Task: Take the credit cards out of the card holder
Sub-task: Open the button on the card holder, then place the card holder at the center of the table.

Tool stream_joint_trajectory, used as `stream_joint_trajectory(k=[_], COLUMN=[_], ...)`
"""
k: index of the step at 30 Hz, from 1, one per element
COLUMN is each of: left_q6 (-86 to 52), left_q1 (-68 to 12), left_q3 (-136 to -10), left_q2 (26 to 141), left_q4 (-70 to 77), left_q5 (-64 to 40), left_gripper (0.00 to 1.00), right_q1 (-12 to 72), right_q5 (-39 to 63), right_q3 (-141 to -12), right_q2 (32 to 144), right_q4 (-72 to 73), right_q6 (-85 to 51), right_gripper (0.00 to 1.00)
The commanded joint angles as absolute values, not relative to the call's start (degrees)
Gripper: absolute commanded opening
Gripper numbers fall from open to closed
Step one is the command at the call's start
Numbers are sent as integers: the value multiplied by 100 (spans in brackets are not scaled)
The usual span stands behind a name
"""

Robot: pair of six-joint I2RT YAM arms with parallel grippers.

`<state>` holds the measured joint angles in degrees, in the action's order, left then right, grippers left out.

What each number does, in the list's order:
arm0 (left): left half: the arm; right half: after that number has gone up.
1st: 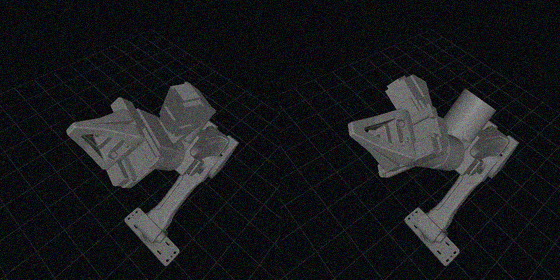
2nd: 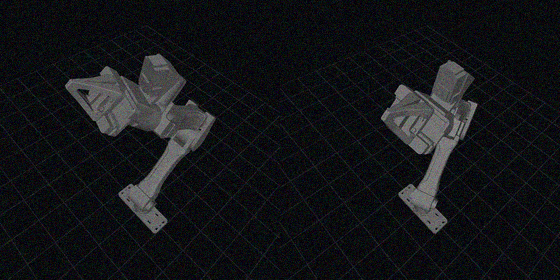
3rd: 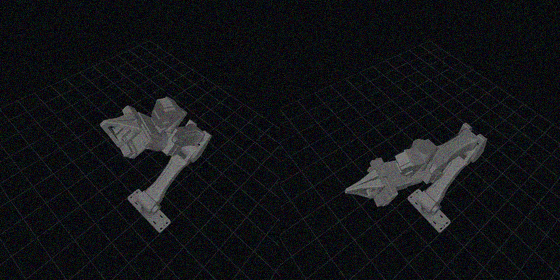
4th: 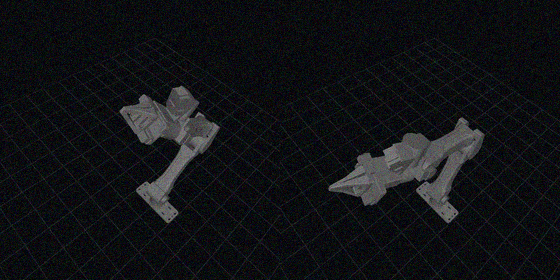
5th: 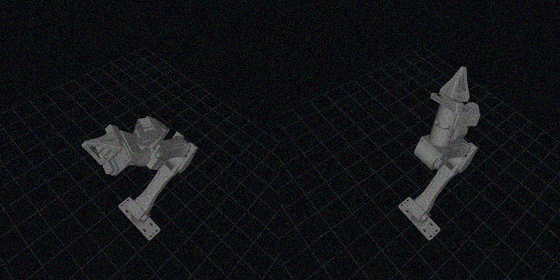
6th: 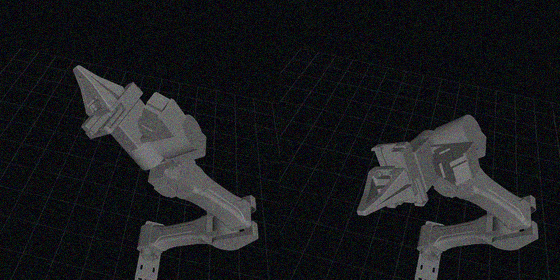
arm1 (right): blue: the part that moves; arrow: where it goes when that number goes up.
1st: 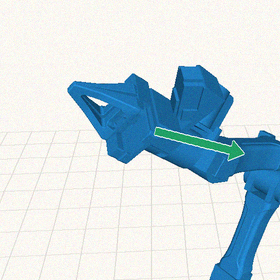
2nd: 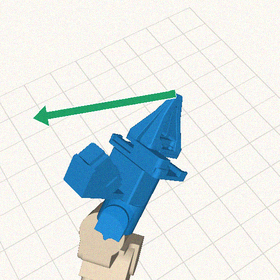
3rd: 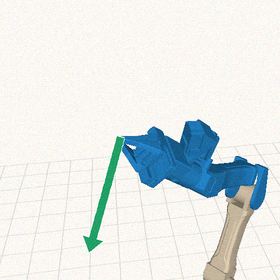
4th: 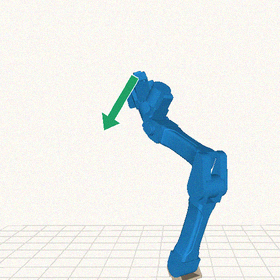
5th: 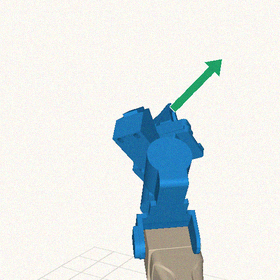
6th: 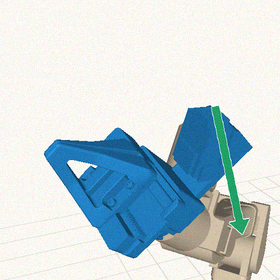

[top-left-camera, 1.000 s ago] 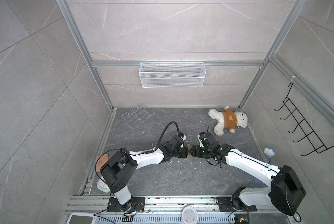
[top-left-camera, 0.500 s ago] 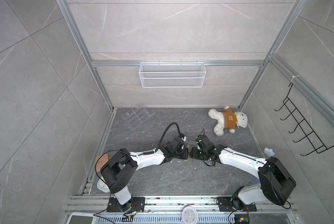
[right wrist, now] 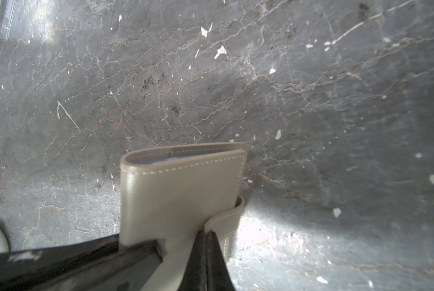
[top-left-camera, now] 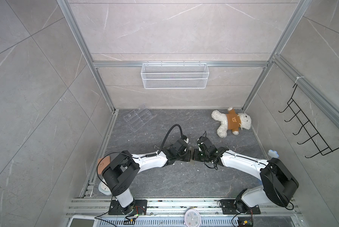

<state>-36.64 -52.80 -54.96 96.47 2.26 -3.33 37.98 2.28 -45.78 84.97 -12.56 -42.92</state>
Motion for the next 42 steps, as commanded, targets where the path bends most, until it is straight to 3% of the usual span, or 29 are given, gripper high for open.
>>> stream_joint_trajectory(k=[1,11,23,24,28,31,34,36,40,42], left_q6=[-3660,-3749,-3968,-4020,-4168,-4270,-4339,-4298,-3987,-3769], left_q1=[-5314,-5309,-5256,-5243,-5221,-5221,-5230,-5244,-5317,-5318], left_q3=[-5599,-5556,-5413,-5369,-5216,-5171,-5181,-5187,-5471,-5745], left_q2=[9308,9298,9457,9461,9425,9262,8871,8618,8591,8773], left_q4=[319,5,-80,-101,-93,-158,-391,-364,-633,-952], left_q5=[-251,-15,79,115,149,203,393,286,79,62], left_gripper=[0,0,0,2,30,45,57,59,62,63], right_q1=[3775,3761,3577,3527,3350,3272,3244,3198,3055,2986], right_q5=[-162,-787,-829,-798,-683,-526,-419,-363,-274,-230], right_q3=[-4377,-4232,-4043,-4050,-4147,-4289,-4435,-4486,-4560,-4599], right_q2=[8518,8180,8275,8272,8258,8252,8260,8278,8117,7886], right_q4=[-1524,-1923,-1784,-1802,-1874,-1879,-1946,-1997,-2164,-2246], right_q6=[-4359,-4359,-4262,-4189,-3862,-3654,-3519,-3482,-3465,-3454], right_gripper=[0,0,0,0,0,0,0,0,32,42])
